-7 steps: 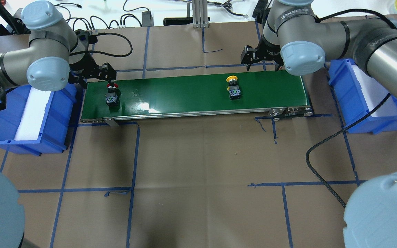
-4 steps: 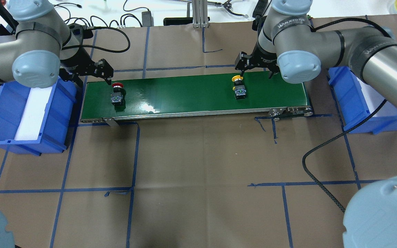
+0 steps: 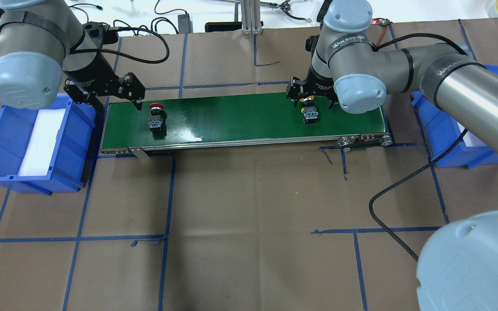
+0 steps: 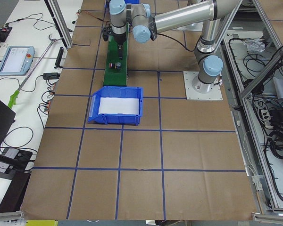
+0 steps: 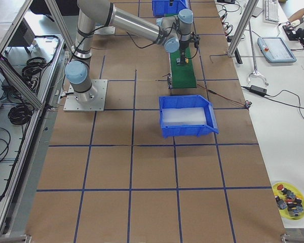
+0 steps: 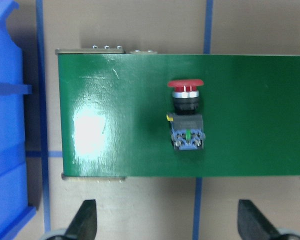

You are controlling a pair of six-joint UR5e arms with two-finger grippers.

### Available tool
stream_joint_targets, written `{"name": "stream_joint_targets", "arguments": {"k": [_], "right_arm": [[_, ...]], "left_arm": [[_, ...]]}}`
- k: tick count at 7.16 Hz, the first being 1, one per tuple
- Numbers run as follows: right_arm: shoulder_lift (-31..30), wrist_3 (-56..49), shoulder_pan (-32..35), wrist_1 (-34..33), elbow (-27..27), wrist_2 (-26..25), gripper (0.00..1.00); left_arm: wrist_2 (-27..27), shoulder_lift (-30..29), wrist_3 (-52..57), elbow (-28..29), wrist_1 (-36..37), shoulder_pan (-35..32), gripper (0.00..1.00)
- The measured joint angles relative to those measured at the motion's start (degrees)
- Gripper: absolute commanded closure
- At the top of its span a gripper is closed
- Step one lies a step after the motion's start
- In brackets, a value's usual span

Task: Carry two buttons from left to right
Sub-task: 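Place the red button with left gripper while right descends to yellow, then grasp the yellow button with right gripper while left gripper lifts away, then carry the yellow button into the foam-lined blue bin with the right gripper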

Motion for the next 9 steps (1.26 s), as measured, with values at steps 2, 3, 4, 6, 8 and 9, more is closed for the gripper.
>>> {"name": "stream_joint_targets", "arguments": {"k": [2, 3, 4, 6, 8, 9], "right_arm": [[1.7, -0.2, 0.0, 0.1, 0.0, -3.8, 0.59], [2.1, -0.6, -0.2, 0.2, -0.1, -4.6, 0.92], [2.2, -0.8, -0.4, 0.6, -0.4, -4.9, 0.94], [1.0, -1.0, -1.3, 1.5, -1.1, -5.0, 0.97], [-2.3, -4.6, -4.1, 4.5, -1.9, -5.0, 0.96], [-5.1, -8.4, -7.1, 7.6, -2.6, -5.0, 0.96]], "left_arm": [[0.0, 4.3, -0.2, 0.0, -5.4, -0.4, 0.01], [0.1, 5.6, -0.3, 0.1, -7.0, -0.6, 0.01], [0.1, 6.0, -0.3, 0.6, -7.7, -0.9, 0.01], [0.0, 4.8, -0.5, 3.8, -9.9, -1.2, 0.01], [0.0, 4.3, -1.9, 4.8, -10.9, -1.8, 0.01], [0.2, 4.4, -2.2, 4.7, -10.8, -2.4, 0.01]]}}
